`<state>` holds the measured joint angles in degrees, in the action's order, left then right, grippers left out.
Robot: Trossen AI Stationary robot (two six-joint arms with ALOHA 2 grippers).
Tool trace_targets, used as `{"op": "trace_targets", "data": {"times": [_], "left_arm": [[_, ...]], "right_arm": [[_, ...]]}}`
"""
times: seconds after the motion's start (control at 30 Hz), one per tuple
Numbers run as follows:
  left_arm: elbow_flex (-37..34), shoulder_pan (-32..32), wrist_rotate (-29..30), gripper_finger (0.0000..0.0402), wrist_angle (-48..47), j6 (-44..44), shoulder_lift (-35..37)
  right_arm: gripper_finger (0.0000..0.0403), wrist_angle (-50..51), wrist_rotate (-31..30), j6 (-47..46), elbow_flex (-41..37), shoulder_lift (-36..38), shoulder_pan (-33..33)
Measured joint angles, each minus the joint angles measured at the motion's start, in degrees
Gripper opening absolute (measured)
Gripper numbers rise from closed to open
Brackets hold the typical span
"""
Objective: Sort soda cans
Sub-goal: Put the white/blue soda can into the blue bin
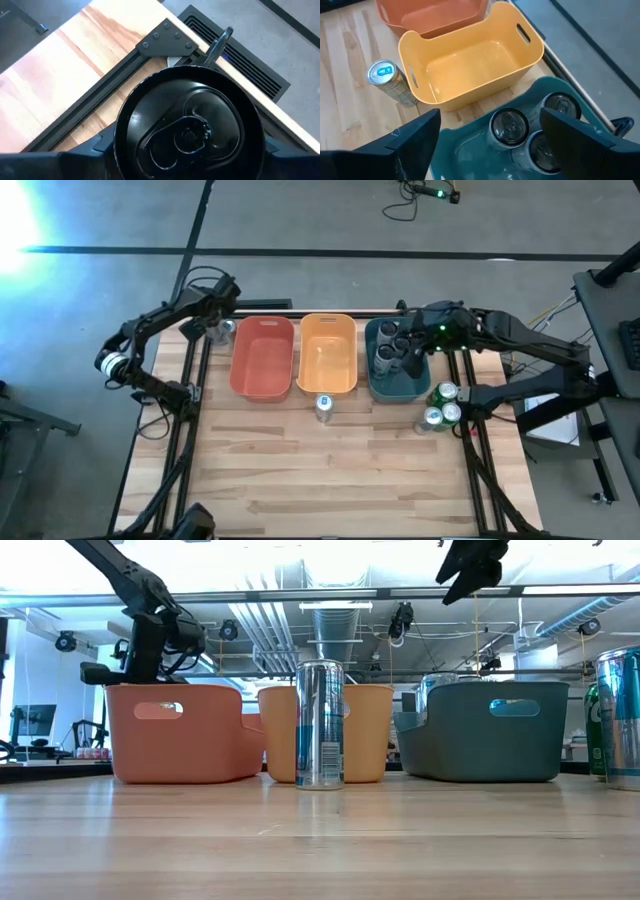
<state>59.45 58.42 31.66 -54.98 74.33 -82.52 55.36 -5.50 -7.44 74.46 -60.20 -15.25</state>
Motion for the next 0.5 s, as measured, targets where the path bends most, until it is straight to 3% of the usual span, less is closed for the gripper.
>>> {"op": "trace_targets", "data": {"times": [0.3, 0.5], "left_arm": [[4.8, -1.5, 0.4, 0.0235, -7.1, -4.5, 0.9], [11.7, -3.4, 1.7, 0.0235, -14.6, -7.8, 1.0]], "right_arm": [[0.03, -2.3, -1.1, 2.4, 0.0, 4.7, 0.0], [0.029, -7.9, -2.1, 7.0, 0.0, 8.2, 0.0]]}}
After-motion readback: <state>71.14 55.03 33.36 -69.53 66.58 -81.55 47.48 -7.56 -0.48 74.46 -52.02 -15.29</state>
